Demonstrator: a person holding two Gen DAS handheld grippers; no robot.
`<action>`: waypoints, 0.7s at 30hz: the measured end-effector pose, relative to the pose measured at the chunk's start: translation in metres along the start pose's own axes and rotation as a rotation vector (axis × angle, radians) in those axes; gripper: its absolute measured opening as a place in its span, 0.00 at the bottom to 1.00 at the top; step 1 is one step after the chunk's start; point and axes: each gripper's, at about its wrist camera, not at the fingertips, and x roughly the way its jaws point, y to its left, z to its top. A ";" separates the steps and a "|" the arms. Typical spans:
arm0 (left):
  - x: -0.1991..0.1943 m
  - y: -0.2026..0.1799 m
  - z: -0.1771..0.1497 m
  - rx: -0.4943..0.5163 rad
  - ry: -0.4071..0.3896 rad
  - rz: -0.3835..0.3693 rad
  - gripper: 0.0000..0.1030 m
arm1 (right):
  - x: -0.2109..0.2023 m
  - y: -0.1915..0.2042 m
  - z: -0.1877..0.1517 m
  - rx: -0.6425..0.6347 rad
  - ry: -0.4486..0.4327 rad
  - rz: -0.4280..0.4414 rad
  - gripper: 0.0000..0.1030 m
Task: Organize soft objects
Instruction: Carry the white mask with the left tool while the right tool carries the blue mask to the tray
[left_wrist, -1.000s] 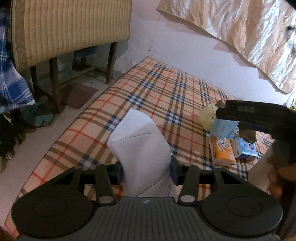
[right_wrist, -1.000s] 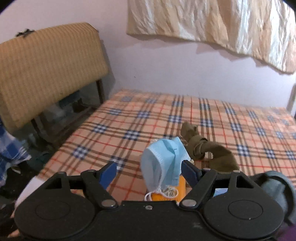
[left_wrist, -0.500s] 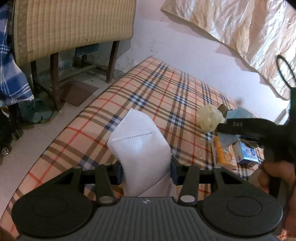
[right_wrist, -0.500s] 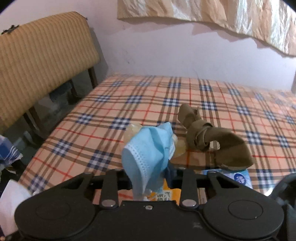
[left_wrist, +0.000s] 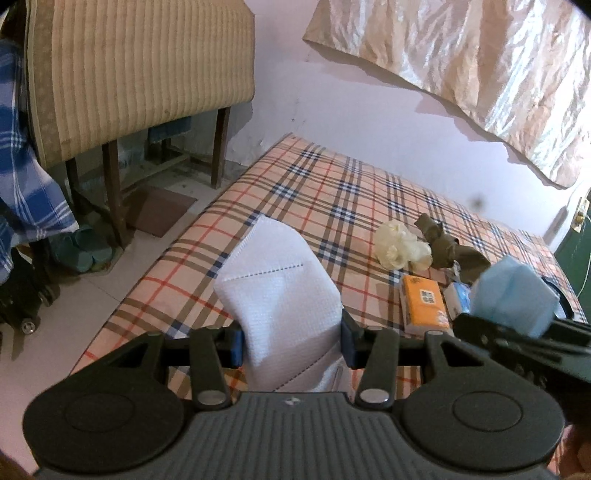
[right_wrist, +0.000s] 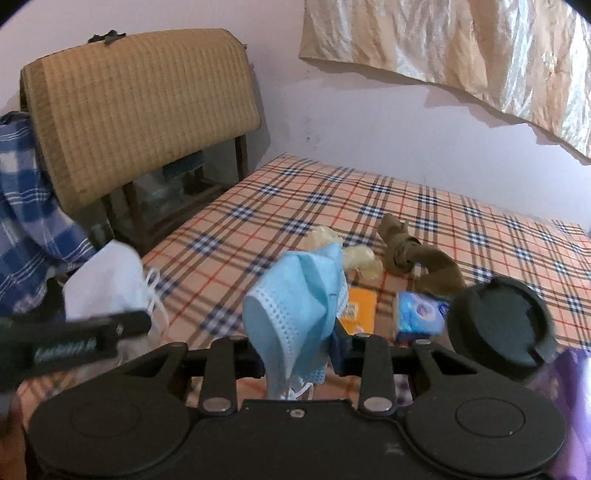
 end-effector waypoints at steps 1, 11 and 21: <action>-0.002 -0.002 -0.001 0.004 0.001 0.000 0.47 | -0.006 -0.001 -0.003 0.000 0.002 0.002 0.38; -0.025 -0.026 -0.010 0.047 0.000 -0.010 0.47 | -0.054 -0.015 -0.019 -0.013 -0.001 0.019 0.38; -0.040 -0.046 -0.016 0.075 -0.003 -0.020 0.47 | -0.083 -0.029 -0.028 -0.010 -0.014 0.019 0.38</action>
